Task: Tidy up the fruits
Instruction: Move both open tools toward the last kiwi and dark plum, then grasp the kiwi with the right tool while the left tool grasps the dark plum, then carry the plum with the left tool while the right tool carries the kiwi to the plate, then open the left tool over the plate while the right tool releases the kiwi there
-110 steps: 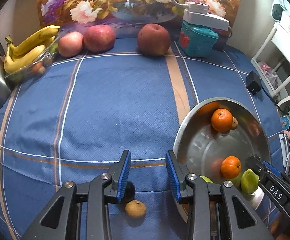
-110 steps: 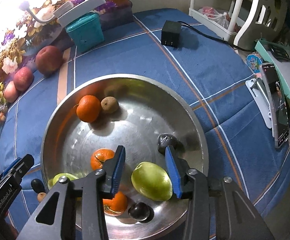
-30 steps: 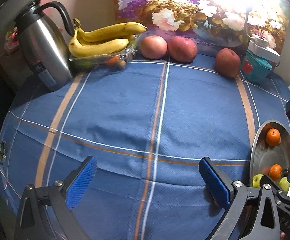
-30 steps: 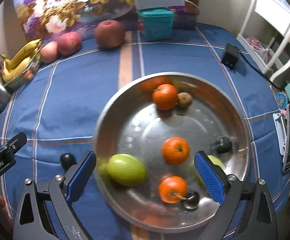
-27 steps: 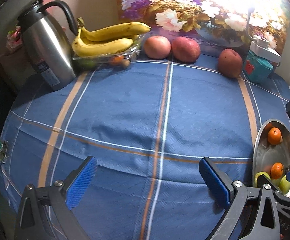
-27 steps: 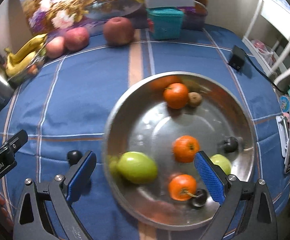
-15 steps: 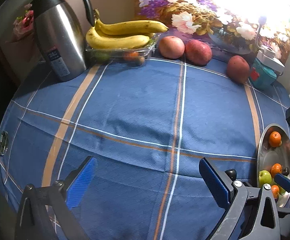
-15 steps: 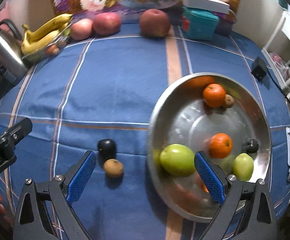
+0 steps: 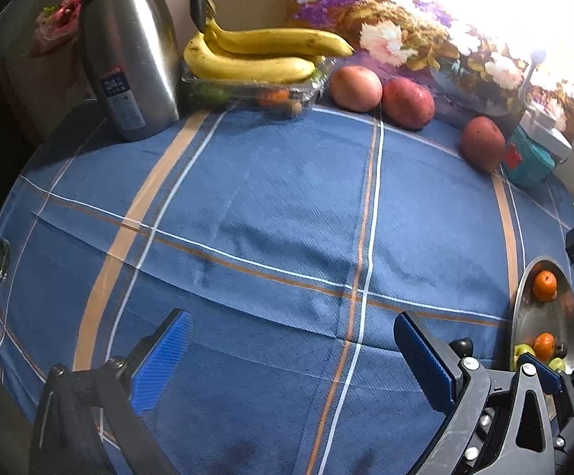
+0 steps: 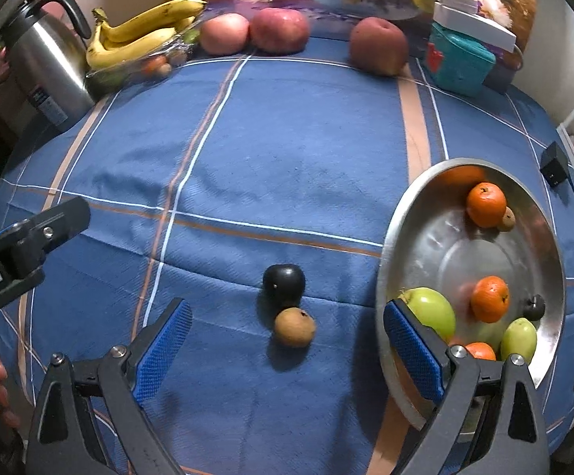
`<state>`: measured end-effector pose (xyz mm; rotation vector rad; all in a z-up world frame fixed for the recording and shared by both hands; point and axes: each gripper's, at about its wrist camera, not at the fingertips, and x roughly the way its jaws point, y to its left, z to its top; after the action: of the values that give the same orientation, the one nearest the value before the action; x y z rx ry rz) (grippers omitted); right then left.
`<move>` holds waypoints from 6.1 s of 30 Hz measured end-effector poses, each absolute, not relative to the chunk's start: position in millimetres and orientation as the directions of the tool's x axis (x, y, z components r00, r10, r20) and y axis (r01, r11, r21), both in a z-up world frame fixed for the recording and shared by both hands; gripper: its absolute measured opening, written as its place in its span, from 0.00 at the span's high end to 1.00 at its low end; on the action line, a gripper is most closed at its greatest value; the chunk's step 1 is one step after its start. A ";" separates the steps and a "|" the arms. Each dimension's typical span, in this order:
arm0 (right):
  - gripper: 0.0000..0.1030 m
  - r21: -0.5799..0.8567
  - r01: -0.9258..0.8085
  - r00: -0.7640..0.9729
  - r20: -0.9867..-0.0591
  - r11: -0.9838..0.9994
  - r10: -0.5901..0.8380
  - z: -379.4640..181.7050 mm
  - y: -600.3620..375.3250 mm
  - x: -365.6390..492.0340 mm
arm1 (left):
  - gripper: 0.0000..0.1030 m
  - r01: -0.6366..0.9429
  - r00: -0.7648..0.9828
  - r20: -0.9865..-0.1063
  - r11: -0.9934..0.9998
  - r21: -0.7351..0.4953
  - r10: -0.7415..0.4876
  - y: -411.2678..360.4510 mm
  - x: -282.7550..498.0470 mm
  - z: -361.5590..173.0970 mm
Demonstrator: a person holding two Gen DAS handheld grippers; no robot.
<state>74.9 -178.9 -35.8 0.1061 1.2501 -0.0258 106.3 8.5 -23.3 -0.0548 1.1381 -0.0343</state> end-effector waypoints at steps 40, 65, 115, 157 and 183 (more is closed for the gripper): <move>0.74 0.143 0.054 0.293 -0.949 0.988 0.121 -47.7 -184.2 63.6 | 0.00 0.066 0.287 -0.950 0.992 -0.109 -0.124 -35.9 125.6 -63.2; 0.74 0.188 0.280 0.400 -0.914 0.941 0.064 -18.8 -274.3 34.9 | 0.47 0.193 0.222 -0.914 0.934 -0.300 -0.339 -108.2 115.2 -68.9; 0.74 0.218 0.320 0.427 -0.902 0.922 0.065 -11.1 -292.1 26.5 | 0.73 0.396 0.303 -0.837 0.859 -0.324 -0.456 -144.3 97.7 -14.9; 0.73 0.196 0.512 0.497 -0.862 0.836 -0.102 -42.2 -360.9 20.7 | 0.72 0.527 0.304 -0.835 0.811 -0.253 -0.458 -213.2 94.5 -43.5; 0.67 0.167 0.509 0.517 -0.843 0.844 -0.145 -13.2 -356.1 14.9 | 0.48 0.497 0.324 -0.825 0.825 -0.268 -0.463 -198.7 96.6 -28.8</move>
<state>14.9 -356.1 -13.2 0.4244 0.9525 -0.4068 96.6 -198.7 -28.8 0.0367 1.0687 -0.6300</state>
